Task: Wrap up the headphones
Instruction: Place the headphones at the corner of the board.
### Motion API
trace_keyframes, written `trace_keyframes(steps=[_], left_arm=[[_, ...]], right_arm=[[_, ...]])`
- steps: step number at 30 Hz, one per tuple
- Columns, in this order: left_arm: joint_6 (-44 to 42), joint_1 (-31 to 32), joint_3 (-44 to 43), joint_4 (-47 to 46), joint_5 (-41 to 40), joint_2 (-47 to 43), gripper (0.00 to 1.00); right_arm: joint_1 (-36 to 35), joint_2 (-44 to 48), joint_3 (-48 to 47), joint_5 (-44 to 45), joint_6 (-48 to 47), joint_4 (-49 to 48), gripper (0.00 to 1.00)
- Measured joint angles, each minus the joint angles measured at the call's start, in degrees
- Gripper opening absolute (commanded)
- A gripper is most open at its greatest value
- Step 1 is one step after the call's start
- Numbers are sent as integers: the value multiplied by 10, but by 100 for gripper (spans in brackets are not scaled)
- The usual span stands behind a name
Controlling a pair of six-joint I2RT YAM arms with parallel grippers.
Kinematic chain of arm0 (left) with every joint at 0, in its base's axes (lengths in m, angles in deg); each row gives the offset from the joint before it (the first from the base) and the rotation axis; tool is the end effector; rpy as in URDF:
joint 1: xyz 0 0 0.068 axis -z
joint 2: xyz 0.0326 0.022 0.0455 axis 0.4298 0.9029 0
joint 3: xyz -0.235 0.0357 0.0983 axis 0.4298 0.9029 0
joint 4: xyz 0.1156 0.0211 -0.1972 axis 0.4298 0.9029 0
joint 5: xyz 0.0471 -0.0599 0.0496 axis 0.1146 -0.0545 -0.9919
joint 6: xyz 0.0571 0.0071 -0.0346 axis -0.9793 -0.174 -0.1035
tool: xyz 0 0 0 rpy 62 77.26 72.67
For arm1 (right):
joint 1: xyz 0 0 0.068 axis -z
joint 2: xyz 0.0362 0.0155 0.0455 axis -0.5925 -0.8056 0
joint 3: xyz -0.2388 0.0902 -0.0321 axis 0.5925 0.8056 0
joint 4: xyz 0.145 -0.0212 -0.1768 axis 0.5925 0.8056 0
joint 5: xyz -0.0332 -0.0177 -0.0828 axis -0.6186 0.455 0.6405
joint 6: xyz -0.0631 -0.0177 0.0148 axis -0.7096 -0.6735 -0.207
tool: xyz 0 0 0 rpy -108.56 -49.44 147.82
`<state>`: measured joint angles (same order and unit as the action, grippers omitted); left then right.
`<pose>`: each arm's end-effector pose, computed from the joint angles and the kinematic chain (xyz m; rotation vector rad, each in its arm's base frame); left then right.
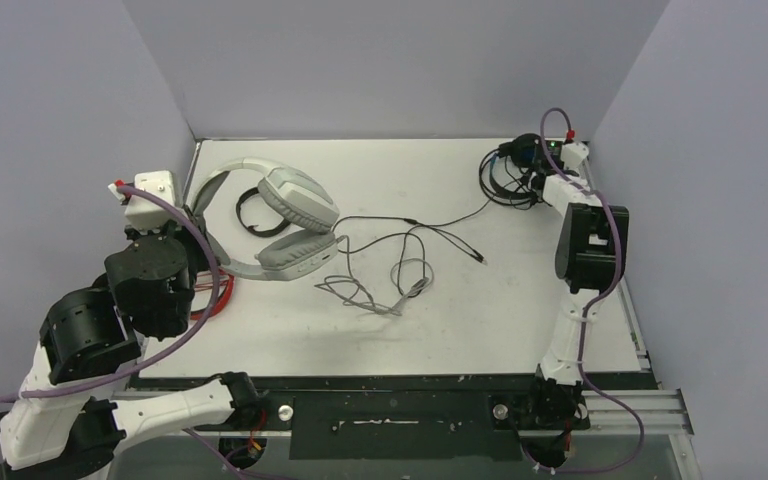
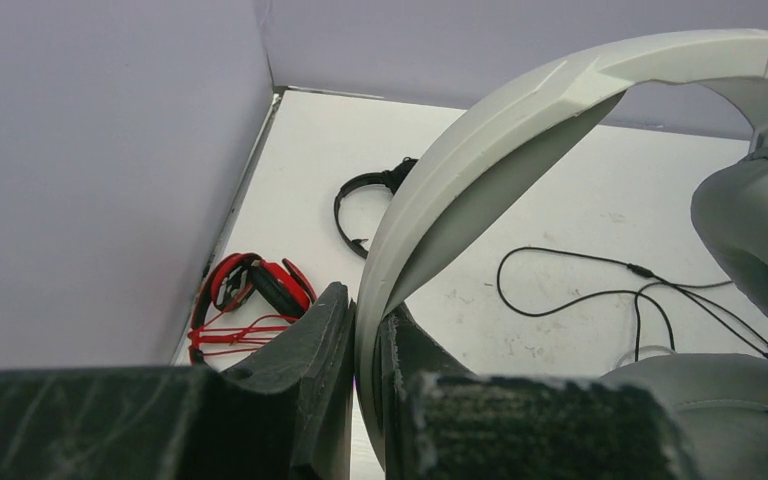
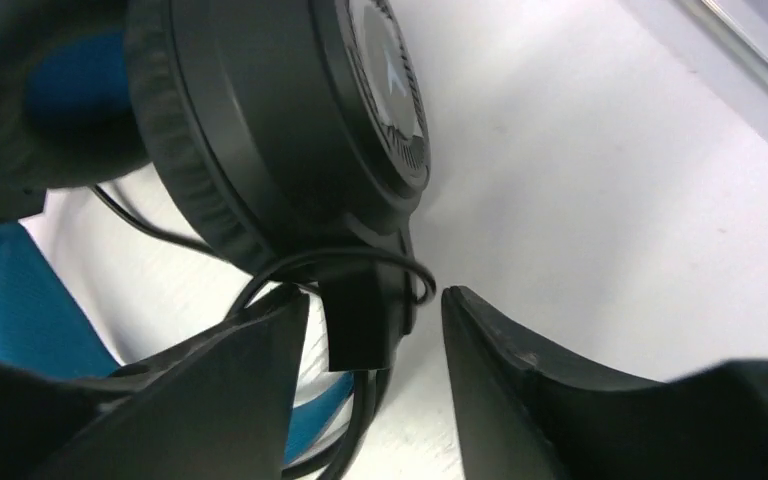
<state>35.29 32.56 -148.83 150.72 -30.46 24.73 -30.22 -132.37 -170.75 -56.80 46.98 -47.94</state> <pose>0.0705 -0.0207 0.4557 -0.1639 1.7000 0.0903 0.4596 -0.0655 0.1724 0.9785 2.0682 -0.0796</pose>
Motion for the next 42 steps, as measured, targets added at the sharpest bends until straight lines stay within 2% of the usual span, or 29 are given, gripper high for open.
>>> trace_keyframes(steps=[6, 9, 12, 15, 17, 22, 27, 32, 42], left_arm=[[-9, 0, 0, -8, 19, 9, 6], [-10, 0, 0, -12, 21, 9, 6], [-16, 0, 0, -22, 20, 8, 6], [-26, 0, 0, -36, 20, 6, 6], [-33, 0, 0, -44, 20, 3, 6], [-45, 0, 0, -64, 20, -8, 6], [-45, 0, 0, -66, 19, -19, 6], [-44, 1, 2, -66, 19, -25, 6], [-44, 2, 9, -66, 19, -25, 6]], right_arm=[[-36, 25, 29, -42, -77, -1, 92], [-68, 126, 134, -45, -144, -9, 95], [-150, 262, 233, -44, -181, -27, 91], [-248, 333, 282, -49, -181, -51, 86], [-301, 346, 290, -51, -165, -56, 82], [-355, 269, 262, -48, -147, -45, 67], [-387, 172, 214, -53, -147, -13, 45], [-404, 118, 186, -81, -146, 3, 45], [-430, 107, 184, -91, -132, 9, 42]])
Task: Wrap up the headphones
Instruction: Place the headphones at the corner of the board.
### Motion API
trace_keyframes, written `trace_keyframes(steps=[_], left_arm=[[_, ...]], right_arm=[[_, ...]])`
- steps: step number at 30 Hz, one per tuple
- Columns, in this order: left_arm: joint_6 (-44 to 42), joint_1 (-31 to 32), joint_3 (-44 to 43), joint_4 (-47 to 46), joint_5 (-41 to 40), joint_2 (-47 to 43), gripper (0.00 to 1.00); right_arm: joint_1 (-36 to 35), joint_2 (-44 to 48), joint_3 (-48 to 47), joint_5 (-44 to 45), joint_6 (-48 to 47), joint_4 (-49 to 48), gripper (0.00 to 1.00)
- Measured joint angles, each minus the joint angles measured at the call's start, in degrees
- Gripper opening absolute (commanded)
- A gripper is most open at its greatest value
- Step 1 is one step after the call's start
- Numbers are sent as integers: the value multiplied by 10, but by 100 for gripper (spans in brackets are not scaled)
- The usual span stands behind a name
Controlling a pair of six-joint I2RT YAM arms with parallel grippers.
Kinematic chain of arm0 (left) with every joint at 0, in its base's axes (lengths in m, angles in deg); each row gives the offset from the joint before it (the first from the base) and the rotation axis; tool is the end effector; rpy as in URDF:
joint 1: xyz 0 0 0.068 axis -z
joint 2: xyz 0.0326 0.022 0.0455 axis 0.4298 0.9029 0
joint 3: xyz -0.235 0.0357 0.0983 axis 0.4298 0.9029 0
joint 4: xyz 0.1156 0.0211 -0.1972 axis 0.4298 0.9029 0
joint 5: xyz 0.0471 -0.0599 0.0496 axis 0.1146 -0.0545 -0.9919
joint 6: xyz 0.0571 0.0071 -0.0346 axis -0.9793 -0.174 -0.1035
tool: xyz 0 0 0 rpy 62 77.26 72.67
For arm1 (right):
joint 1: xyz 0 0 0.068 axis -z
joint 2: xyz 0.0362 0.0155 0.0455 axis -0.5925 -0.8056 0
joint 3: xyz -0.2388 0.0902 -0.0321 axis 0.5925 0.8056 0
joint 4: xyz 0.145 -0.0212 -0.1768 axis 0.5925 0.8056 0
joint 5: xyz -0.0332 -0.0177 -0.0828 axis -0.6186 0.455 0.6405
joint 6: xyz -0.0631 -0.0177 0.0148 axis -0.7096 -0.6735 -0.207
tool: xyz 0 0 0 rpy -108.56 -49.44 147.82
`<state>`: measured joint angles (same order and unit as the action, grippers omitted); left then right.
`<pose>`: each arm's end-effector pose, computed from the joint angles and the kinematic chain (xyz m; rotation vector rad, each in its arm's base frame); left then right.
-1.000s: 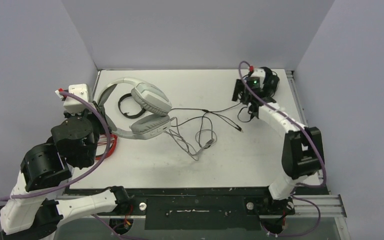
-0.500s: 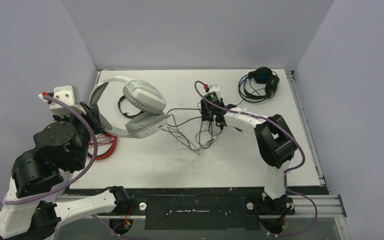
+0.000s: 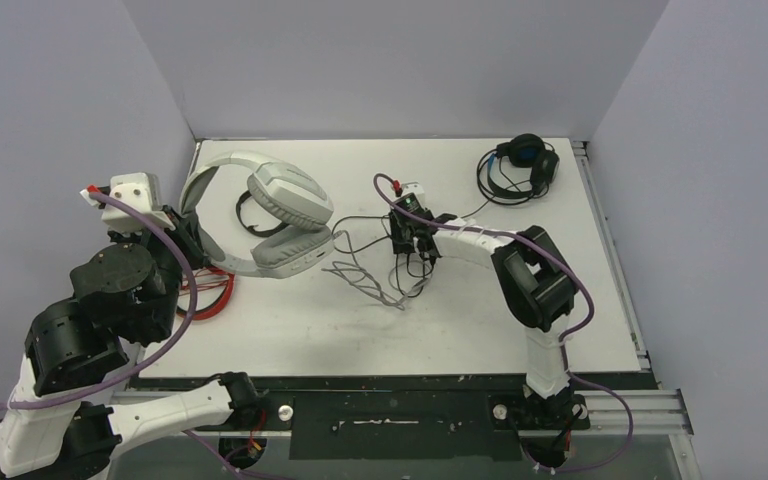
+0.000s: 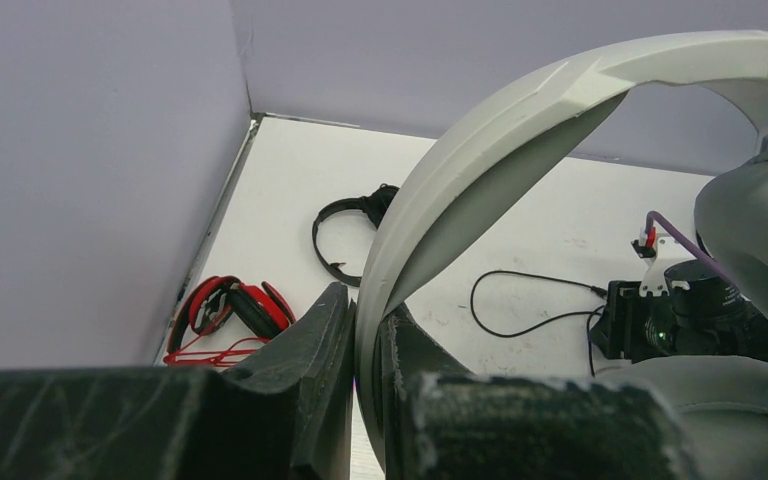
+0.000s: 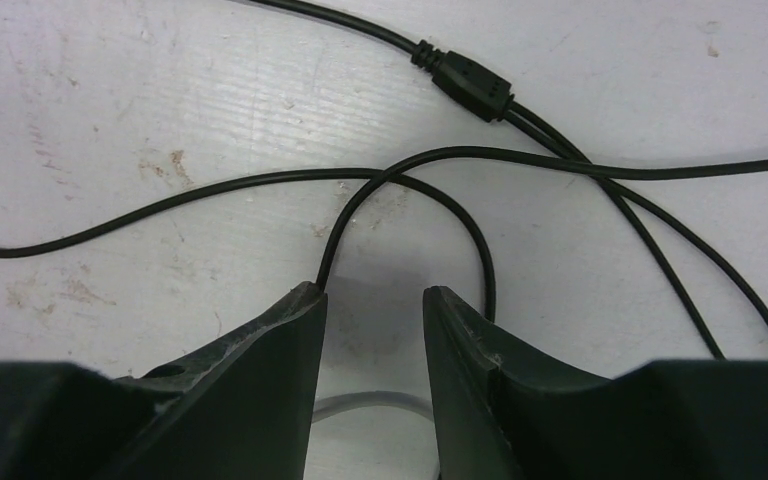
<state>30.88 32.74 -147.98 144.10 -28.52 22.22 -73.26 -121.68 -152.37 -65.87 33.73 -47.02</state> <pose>0.0655 -0.0144 0.4645 -0.1657 1.6472 0.0086 0.3256 0.2348 0.1533 -0.2237 2.4762 0.2709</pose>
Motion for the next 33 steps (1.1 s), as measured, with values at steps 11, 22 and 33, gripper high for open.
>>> trace_keyframes(steps=[11, 22, 33], left_arm=[[0, 0, 9, -3, 0, 0, 6], [0, 2, 13, -4, 0, 0, 6], [0, 2, 13, -4, 0, 0, 6]], right_arm=[[-23, 22, 43, 10, 23, -42, 46], [-42, 21, 39, 21, 39, -36, 37], [-55, 2, 17, 37, 37, -9, 0]])
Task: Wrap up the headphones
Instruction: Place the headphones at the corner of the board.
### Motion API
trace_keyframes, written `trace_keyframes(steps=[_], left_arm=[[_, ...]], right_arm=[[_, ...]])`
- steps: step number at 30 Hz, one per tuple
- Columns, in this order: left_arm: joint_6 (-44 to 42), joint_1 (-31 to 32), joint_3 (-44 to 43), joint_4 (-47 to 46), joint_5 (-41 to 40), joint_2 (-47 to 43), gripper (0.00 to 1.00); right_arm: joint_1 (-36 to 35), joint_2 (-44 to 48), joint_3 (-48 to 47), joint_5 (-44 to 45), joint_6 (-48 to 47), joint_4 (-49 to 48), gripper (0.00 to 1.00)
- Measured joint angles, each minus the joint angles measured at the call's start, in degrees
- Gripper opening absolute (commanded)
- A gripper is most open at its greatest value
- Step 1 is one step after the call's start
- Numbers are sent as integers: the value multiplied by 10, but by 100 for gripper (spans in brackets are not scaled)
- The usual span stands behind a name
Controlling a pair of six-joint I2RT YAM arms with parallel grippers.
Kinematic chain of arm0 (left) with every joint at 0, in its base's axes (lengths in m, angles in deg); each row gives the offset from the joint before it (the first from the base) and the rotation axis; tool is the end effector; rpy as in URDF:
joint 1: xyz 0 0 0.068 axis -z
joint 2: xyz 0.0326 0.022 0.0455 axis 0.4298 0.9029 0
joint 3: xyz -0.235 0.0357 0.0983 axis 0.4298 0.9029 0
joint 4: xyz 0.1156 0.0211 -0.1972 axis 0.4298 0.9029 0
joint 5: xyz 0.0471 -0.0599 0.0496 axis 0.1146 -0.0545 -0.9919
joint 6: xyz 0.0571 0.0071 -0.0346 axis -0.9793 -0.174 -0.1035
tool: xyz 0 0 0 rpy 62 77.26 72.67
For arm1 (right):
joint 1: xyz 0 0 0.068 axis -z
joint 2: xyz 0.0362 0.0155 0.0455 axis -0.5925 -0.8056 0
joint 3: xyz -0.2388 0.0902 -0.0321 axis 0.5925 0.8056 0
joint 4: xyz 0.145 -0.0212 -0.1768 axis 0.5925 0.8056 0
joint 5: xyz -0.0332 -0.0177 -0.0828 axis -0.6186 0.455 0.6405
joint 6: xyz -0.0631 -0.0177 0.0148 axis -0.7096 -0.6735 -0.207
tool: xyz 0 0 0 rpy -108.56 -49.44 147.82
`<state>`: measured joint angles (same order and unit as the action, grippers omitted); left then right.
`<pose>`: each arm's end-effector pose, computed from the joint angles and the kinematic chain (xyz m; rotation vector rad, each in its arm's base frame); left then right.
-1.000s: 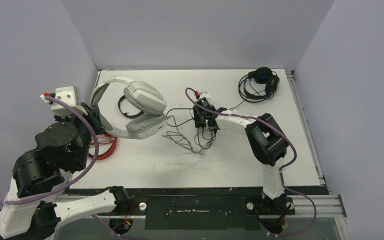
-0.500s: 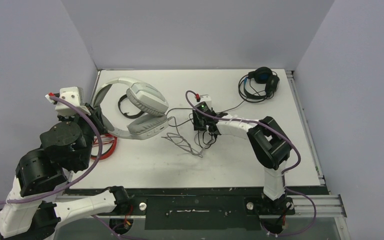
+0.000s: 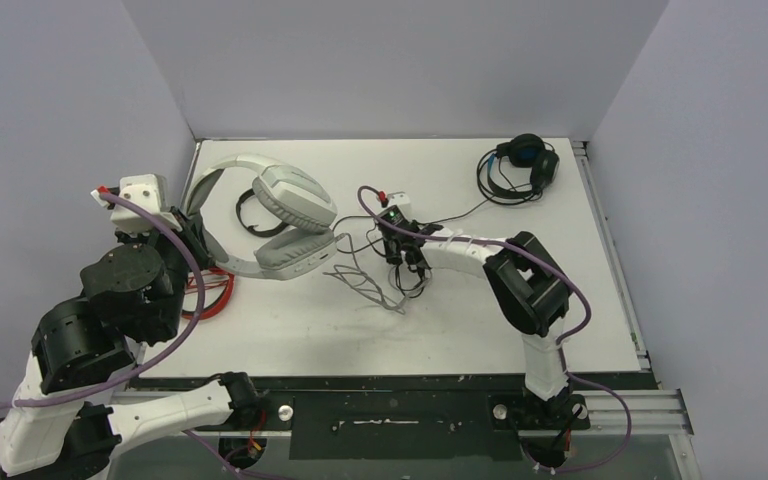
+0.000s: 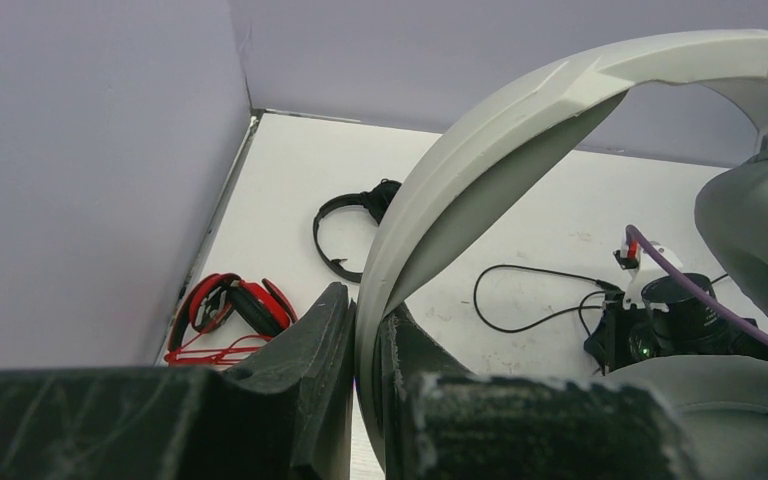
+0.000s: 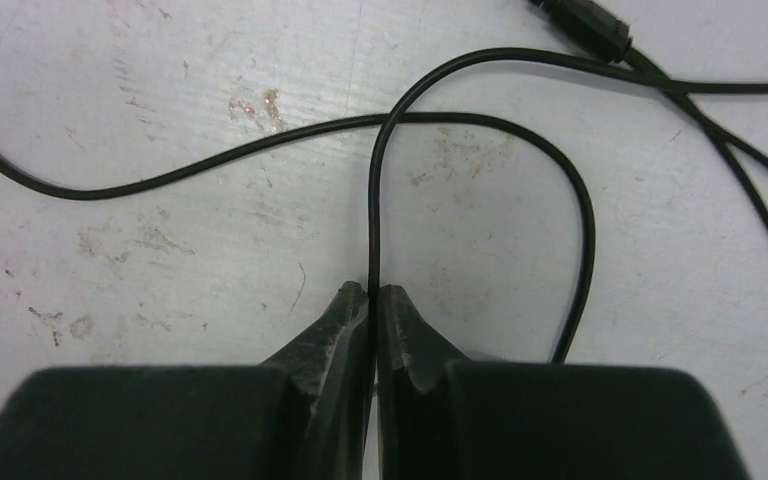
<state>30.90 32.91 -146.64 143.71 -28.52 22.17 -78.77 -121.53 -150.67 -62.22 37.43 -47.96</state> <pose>0.0674 -0.0178 0.4604 -0.1534 1.6552 0.0177 0.3005 0.2595 0.1478 -0.2366 2.4693 0.2621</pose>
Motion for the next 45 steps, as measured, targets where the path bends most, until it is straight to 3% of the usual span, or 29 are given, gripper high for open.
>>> trace_keyframes(steps=[9, 17, 21, 26, 28, 30, 32, 37, 40, 45], left_arm=[[1, 0, 10, -2, -23, -7, 6], [-39, 1, 10, -24, -95, -42, 6], [-80, 5, 7, -69, -136, -60, 6], [-153, 8, 9, -149, -190, -79, 6], [-176, 8, 11, -176, -201, -85, 6], [-185, 8, 13, -194, -202, -90, 6], [-186, 9, 17, -205, -197, -91, 6], [-168, 13, 25, -200, -160, -75, 6], [-156, 15, 25, -194, -137, -54, 6], [-146, 16, 26, -188, -109, -33, 6]], right_arm=[[38, 68, -142, 21, -60, 55, 0], [260, 224, -178, 87, -80, 72, 0], [367, 203, -231, 156, -69, 121, 0], [425, 154, -300, 271, -35, 181, 0], [429, 152, -301, 269, -40, 186, 15], [428, 158, -281, 222, -54, 173, 57], [422, 174, -236, 158, -63, 155, 74], [376, 211, -87, -14, -117, 120, 80], [304, 212, -30, -84, -150, 110, 83], [163, 212, 46, -171, -182, 54, 65]])
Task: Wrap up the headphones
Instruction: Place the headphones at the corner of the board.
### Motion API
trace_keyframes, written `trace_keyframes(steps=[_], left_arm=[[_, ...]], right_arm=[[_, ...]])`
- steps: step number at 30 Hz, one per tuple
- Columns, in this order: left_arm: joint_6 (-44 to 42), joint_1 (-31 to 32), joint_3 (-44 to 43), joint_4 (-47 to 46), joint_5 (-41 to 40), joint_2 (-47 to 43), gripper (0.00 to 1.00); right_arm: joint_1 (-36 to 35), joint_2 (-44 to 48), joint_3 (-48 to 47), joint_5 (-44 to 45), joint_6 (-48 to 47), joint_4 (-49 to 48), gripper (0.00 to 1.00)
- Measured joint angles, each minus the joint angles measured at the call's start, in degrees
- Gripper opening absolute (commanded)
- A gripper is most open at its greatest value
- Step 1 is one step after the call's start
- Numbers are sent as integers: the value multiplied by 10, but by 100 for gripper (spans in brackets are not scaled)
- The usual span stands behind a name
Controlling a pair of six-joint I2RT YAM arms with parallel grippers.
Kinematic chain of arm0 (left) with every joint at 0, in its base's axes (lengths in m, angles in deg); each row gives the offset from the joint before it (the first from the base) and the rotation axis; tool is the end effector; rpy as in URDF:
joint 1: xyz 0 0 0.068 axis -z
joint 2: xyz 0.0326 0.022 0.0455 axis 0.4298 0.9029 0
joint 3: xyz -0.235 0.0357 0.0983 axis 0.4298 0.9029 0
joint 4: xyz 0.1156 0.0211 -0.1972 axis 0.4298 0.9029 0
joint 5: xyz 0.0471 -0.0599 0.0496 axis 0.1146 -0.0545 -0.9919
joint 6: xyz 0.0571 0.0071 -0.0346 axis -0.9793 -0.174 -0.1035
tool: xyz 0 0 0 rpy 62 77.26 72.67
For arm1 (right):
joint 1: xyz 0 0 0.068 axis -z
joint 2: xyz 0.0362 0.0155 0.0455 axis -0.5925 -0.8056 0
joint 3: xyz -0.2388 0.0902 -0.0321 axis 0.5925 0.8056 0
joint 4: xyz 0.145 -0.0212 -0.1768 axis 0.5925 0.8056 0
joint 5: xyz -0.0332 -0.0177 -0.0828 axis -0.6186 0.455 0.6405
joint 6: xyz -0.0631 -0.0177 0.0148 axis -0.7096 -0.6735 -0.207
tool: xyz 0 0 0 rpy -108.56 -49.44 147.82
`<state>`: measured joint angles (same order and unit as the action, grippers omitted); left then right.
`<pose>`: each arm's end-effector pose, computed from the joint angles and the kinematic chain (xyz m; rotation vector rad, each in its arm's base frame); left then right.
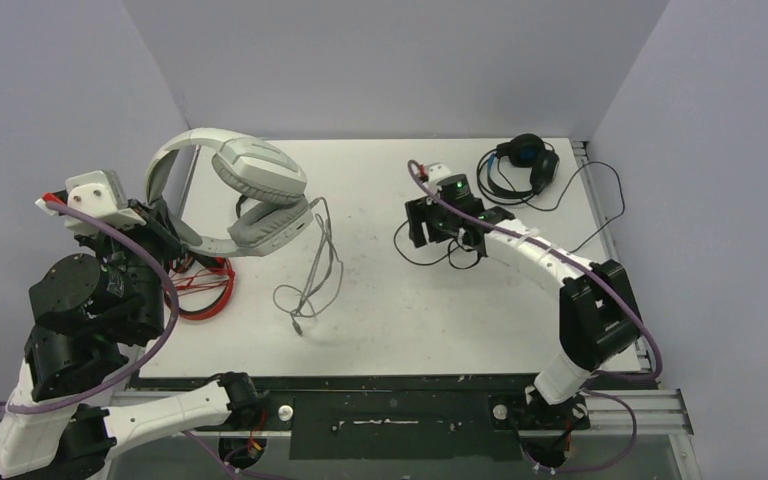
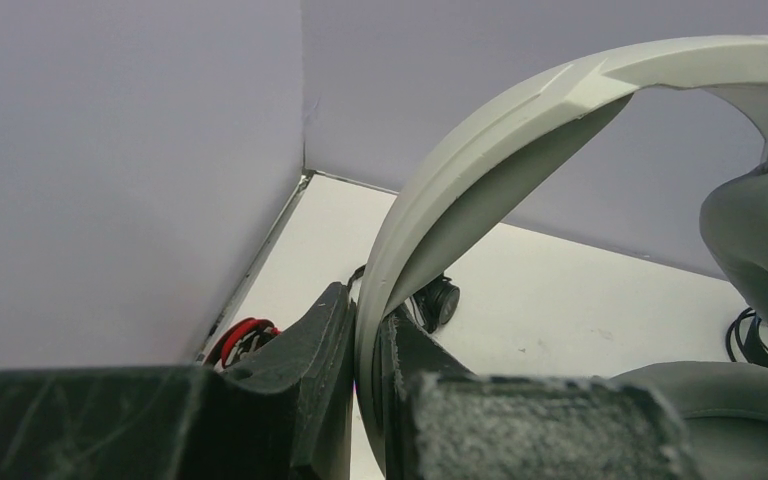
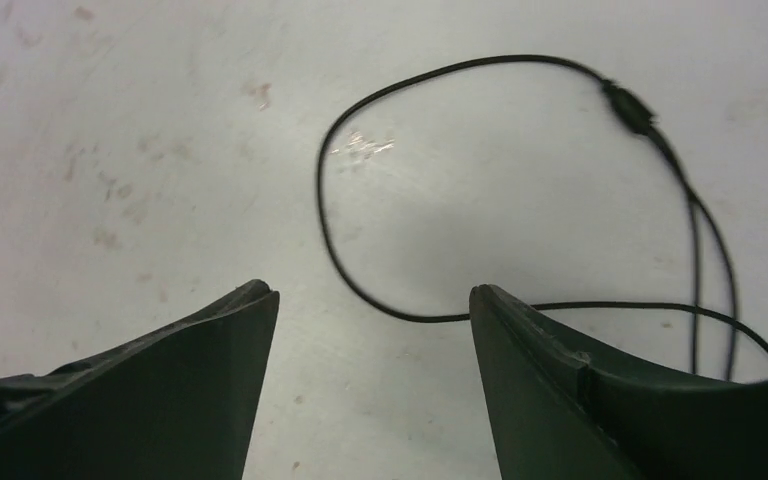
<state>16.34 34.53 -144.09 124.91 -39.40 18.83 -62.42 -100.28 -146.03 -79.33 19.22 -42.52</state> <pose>0.0596 0.0001 0.4834 -0.3071 1.5055 0.0925 0.3074 0.1557 0.2459 -0.3873 2.2960 0.4133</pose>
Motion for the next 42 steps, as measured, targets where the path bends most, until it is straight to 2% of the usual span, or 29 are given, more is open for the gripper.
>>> trace_keyframes(steps=[3, 7, 12, 15, 17, 19, 22, 26, 29, 30, 31, 32, 33, 35, 37, 39, 42], left_arm=[[2, 0, 0, 0, 5, -1, 7], [5, 0, 0, 0, 10, -5, 7], [5, 0, 1, 0, 19, -5, 7], [7, 0, 2, 0, 21, -5, 7], [8, 0, 3, 0, 22, -5, 7], [9, 1, 4, 0, 22, -5, 7], [12, 1, 5, 0, 22, -5, 7], [14, 1, 6, 0, 22, -5, 8], [16, 1, 6, 0, 23, -5, 8], [16, 1, 7, 0, 23, -5, 8], [16, 2, 7, 0, 23, -5, 8], [17, 2, 9, 0, 24, -5, 8], [18, 2, 11, 0, 24, -6, 8], [18, 3, 14, 0, 26, -5, 8], [18, 3, 17, 0, 29, -5, 8], [18, 3, 17, 0, 31, -4, 8], [19, 3, 17, 0, 33, -3, 8]], right_arm=[[-45, -15, 23, -48, -16, -20, 55], [-58, -70, 15, -65, -35, -48, 47], [-77, -156, -16, -54, -54, -43, 46], [-93, -186, -29, -42, -63, -32, 40], [-103, -193, -36, -29, -72, -27, 29], [-110, -195, -40, -15, -77, -24, 13], [-119, -201, -47, 13, -75, -19, 0], [-97, -202, -48, 27, -53, -17, 0], [-31, -197, -43, 51, -22, -16, 0], [2, -193, -41, 73, -8, -13, 10], [38, -190, -39, 101, 4, -9, 40], [71, -185, -37, 127, 16, -5, 66], [104, -179, -37, 152, 27, -2, 76], [146, -151, -24, 178, 27, -4, 81], [142, -92, 12, 166, 17, -24, 82], [109, -22, 56, 111, 0, -59, 83], [24, 75, 108, -23, -39, -143, 83]])
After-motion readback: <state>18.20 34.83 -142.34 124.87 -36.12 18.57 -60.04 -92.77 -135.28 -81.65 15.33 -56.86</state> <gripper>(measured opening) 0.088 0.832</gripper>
